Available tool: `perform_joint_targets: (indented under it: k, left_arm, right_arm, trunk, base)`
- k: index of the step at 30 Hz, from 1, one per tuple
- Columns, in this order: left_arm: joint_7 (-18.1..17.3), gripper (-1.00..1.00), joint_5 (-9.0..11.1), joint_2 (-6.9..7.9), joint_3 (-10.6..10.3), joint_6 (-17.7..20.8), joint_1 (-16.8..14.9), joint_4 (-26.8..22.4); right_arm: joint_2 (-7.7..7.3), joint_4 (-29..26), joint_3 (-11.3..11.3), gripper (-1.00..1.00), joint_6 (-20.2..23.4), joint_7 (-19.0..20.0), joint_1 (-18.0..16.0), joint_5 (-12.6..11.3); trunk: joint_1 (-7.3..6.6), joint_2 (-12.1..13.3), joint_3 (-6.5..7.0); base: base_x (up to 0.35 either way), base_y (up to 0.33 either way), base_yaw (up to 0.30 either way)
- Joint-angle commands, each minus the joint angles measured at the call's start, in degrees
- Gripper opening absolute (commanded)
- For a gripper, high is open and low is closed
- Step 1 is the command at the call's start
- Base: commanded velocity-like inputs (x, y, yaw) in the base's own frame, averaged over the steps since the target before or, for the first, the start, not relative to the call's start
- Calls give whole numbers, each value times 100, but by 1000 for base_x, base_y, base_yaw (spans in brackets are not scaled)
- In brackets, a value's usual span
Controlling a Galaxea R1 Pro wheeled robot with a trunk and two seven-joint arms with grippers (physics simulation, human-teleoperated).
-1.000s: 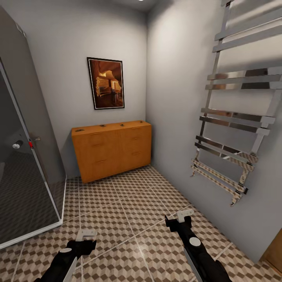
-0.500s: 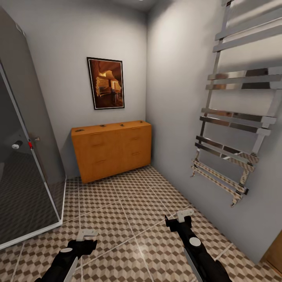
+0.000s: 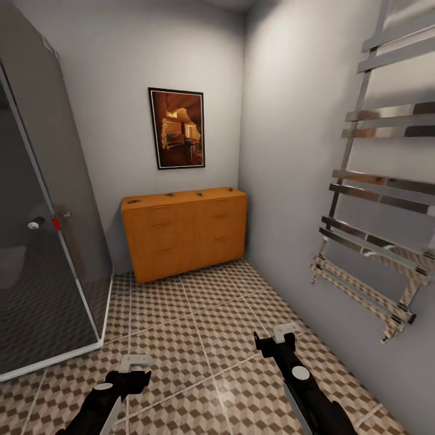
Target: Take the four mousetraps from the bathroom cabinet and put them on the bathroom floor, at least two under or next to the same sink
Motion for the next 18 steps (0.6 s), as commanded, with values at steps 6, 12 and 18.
perform_joint_targets:
  k: [6, 12, 18]
  left_arm:
    - [18, 100, -4, -64, -1, 31, -2, 1]
    - [19, 100, -5, -86, -6, 26, -2, 48]
    - [20, 100, -5, -91, -13, 25, -2, 81]
  right_arm:
    - [0, -5, 14, 100, 17, -36, -3, 38]
    - [0, -11, 14, 100, 17, -36, -3, 40]
    - [0, -12, 15, 100, 17, -36, -3, 40]
  trunk:
    - [2, -3, -6]
    - [2, -3, -6]
    - [2, -3, -6]
  base:
    - [238, -175, 282]
    - [241, -199, 286]
    - [241, -205, 274]
